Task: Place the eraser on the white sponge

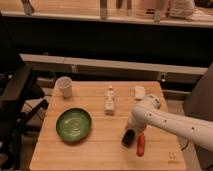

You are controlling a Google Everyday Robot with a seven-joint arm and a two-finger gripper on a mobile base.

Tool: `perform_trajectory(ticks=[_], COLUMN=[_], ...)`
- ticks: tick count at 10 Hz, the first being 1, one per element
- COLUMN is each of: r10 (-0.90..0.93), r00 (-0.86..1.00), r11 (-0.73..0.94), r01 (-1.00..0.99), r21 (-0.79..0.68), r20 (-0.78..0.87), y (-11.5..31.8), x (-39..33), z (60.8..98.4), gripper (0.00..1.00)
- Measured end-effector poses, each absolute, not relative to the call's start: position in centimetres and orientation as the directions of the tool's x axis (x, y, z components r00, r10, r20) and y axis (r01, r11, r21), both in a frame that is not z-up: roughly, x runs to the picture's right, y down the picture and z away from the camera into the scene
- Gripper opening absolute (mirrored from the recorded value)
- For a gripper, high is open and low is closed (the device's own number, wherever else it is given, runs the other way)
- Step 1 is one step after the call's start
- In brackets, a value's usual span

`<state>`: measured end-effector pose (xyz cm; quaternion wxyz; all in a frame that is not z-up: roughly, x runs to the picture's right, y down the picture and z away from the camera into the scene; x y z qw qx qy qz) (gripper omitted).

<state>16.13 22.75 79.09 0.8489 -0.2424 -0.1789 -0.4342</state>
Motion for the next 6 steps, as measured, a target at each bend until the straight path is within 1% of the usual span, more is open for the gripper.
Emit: perform_trajectory(ticks=[1, 3, 4, 5, 6], r10=[-0.649, -0.649, -0.651, -0.651, -0.651], r00=[0.562, 0.560, 0.557, 0.556, 0.556], r11=[0.507, 0.505, 0.504, 0.504, 0.504], r01=[0.822, 0.823, 0.825, 0.826, 0.826], r21=[-0.259, -0.258, -0.256, -0.253, -0.253], r20=[0.513, 0.515, 0.515, 0.517, 0.517], y=[22.83, 22.77, 22.69, 22.72, 22.84], x=[16.45, 16.75, 16.67, 16.78, 16.96], z=[79.06, 79.10, 79.16, 79.27, 79.31], gripper=[0.14, 0.05, 0.04, 0.09, 0.12])
